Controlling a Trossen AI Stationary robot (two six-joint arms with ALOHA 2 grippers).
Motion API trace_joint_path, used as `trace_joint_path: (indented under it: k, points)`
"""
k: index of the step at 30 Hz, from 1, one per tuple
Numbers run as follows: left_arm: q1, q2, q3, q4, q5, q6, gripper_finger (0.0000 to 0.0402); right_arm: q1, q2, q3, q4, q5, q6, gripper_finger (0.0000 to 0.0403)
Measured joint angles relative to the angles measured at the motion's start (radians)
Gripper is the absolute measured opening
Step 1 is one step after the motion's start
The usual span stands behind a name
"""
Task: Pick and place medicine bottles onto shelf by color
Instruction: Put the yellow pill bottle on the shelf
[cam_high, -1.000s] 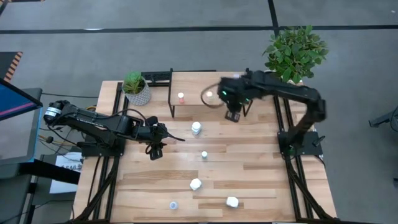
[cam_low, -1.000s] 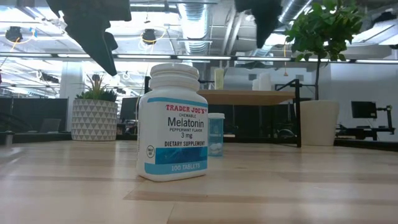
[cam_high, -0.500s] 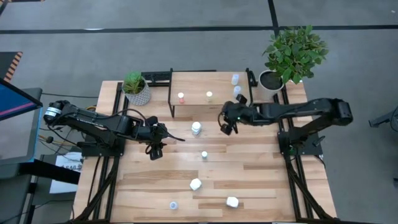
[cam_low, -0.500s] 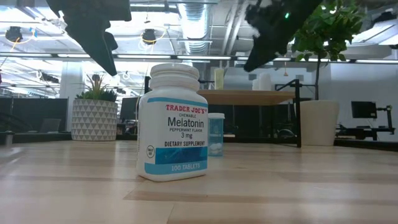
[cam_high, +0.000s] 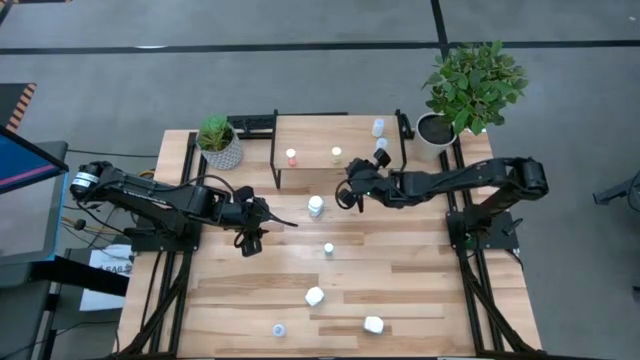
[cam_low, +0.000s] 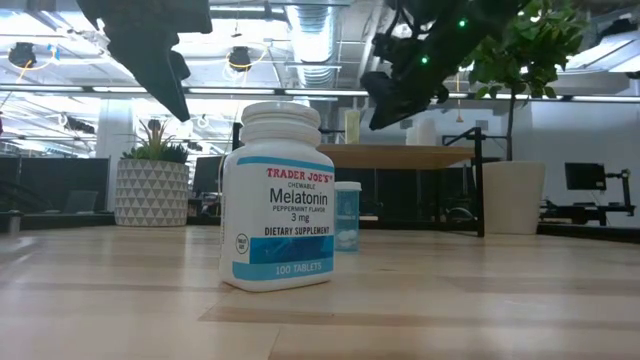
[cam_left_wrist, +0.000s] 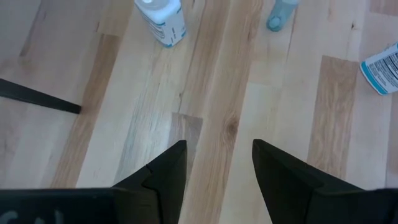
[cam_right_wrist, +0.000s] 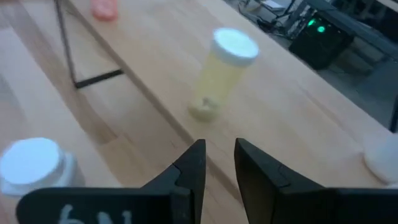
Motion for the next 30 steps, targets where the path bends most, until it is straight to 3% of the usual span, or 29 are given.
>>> trace_joint_path:
  k: [6,21,30]
  points:
    - [0.0,0.0,0.0,0.0,0.0,0.001,0.0169,-0.024,-0.001,0.001,0.019,0.001,-0.009,0.0107]
    - [0.0,0.0,0.0,0.001,-0.008,0.009,0.0169,-0.089,-0.001,0.02,0.08,-0.162,-0.099,0.0107]
    - [0.0,0.0,0.0,0.001,-0.007,0.009,0.0169,-0.105,-0.001,0.02,0.083,-0.172,-0.103,0.0107]
